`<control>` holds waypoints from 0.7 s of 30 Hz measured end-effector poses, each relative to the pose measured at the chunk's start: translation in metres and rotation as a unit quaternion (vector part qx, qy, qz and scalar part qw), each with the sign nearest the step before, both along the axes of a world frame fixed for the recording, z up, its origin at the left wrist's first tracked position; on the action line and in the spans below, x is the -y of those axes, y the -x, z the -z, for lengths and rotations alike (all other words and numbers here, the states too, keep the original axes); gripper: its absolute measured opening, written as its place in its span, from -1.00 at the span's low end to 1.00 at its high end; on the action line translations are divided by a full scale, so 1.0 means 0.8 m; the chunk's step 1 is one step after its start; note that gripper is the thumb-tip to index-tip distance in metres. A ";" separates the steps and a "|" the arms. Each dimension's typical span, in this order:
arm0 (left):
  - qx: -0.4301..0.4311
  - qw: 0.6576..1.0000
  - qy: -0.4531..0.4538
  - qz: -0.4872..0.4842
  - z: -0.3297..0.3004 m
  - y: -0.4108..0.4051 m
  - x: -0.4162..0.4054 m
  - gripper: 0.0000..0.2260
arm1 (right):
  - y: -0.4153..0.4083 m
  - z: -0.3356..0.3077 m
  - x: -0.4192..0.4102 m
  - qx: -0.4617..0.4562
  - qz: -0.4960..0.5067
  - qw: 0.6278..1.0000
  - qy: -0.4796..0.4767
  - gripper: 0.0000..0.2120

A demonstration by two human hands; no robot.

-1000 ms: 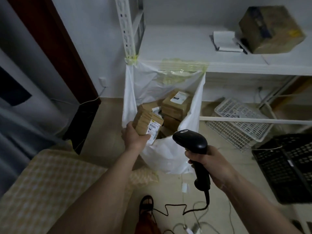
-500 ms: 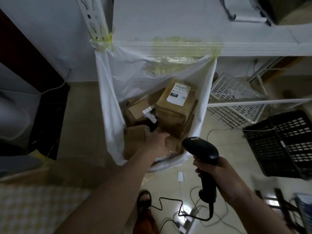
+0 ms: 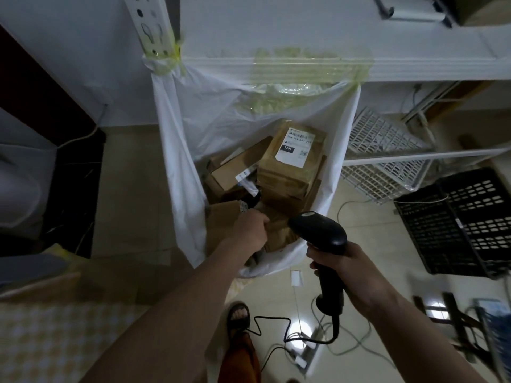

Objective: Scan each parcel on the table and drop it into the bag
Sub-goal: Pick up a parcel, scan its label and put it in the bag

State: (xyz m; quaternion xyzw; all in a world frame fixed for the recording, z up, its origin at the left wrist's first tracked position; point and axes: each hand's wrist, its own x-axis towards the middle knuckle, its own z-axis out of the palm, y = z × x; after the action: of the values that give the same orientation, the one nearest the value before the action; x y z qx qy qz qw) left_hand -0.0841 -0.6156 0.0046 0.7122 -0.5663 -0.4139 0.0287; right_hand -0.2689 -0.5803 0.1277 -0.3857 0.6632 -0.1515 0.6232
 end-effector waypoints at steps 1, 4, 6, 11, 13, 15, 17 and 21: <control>-0.002 1.000 0.003 -0.010 -0.002 -0.003 -0.004 -0.65 | -0.003 -0.001 -0.002 0.004 -0.004 1.000 0.005 -0.81; -0.013 1.000 -0.005 -0.023 -0.010 -0.011 -0.021 -0.68 | -0.012 -0.007 -0.010 0.016 -0.022 1.000 0.014 -0.82; -0.012 0.999 -0.002 -0.036 -0.016 -0.017 -0.036 -0.70 | -0.017 -0.011 -0.018 0.023 -0.040 0.999 0.019 -0.82; 0.010 0.995 -0.009 -0.100 -0.043 -0.033 -0.107 -0.65 | -0.027 -0.023 -0.053 0.055 -0.089 0.994 0.024 -0.83; 0.025 0.990 -0.003 -0.139 -0.059 -0.038 -0.150 -0.63 | -0.031 -0.030 -0.074 0.074 -0.127 0.989 0.028 -0.81; 0.047 0.985 0.000 -0.166 -0.075 -0.038 -0.200 -0.66 | -0.033 -0.039 -0.101 0.091 -0.171 0.981 0.032 -0.79; 0.078 0.976 0.000 -0.202 -0.095 -0.034 -0.257 -0.71 | -0.033 -0.048 -0.132 0.105 -0.215 0.970 0.034 -0.81; 0.079 0.951 -0.001 -0.299 -0.122 -0.014 -0.394 -0.62 | -0.027 -0.064 -0.210 0.121 -0.304 0.944 0.034 -0.85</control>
State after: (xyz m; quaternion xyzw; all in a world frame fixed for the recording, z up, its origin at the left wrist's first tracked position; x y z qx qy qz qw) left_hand -0.0733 -0.3004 0.1024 0.8791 -0.3277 -0.3297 0.1056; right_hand -0.2475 -0.4126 0.1791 -0.5682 0.4288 -0.0228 0.7020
